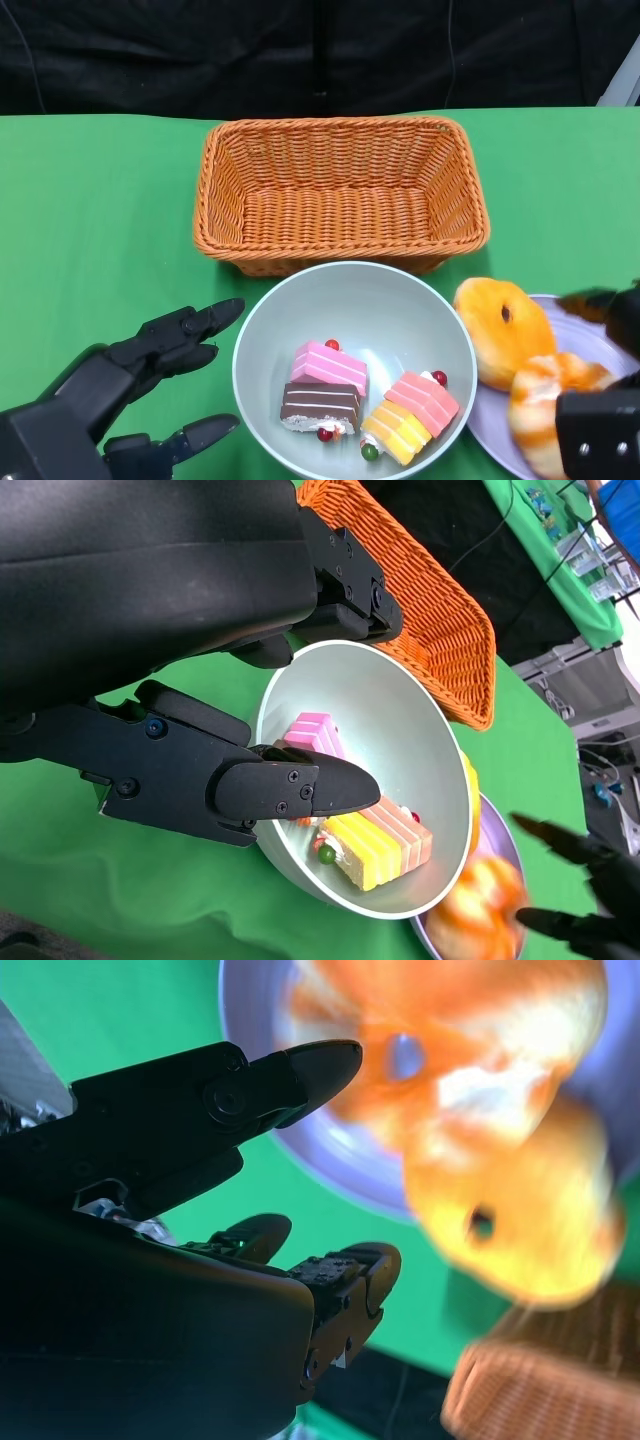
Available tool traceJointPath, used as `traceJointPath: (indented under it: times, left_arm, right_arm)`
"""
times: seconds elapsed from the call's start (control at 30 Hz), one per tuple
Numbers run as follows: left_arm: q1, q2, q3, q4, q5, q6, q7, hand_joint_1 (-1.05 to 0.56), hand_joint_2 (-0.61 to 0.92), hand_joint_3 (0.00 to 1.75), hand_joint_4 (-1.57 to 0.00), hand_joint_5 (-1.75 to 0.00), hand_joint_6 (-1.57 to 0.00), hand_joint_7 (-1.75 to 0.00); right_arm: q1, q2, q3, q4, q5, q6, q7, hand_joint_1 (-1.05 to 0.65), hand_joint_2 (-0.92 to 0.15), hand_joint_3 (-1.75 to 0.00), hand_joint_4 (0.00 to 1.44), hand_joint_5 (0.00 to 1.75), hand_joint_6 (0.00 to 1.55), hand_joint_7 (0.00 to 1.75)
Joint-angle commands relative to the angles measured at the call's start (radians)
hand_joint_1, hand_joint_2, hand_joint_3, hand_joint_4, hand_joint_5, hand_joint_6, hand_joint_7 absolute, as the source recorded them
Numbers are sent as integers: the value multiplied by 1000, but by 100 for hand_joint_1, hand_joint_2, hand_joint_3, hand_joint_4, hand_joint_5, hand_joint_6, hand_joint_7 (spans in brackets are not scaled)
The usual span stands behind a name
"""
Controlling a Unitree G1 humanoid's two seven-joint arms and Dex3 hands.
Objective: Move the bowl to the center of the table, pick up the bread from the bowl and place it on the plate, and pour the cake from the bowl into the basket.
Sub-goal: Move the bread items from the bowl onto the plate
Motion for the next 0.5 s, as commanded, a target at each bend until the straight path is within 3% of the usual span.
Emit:
traceJointPath:
  times: [0.03, 0.23, 0.33, 0.43, 0.5]
  left_arm:
    - [1, 7, 4, 3, -5, 4, -4, -51, 92, 34, -13, -55, -32, 0]
    - [-1, 6, 3, 5, -4, 4, -3, -51, 92, 34, -13, -55, -32, 0]
    - [0, 6, 3, 4, -6, 4, -3, -51, 92, 34, -13, -55, -32, 0]
    - [1, 6, 4, 3, -6, 5, -3, -51, 92, 34, -13, -55, -32, 0]
    - [3, 7, 4, 1, -4, 5, -3, -51, 92, 34, -13, -55, -31, 0]
  right_arm:
    - [-19, 43, -68, -31, 57, 64, 7, -71, -83, -1, 24, 19, 23, 0]
    - [-24, 146, -127, -3, 125, 106, -124, -55, -85, -1, 23, 22, 23, 1]
    - [-19, 167, -130, 22, 130, 87, -202, -49, -87, -1, 23, 25, 24, 1]
    - [-11, 181, -133, 48, 137, 51, -284, -47, -88, 0, 17, 38, 25, 1]
    - [6, 198, -147, 63, 165, -12, -375, -43, -91, -1, 4, 67, 27, 2]
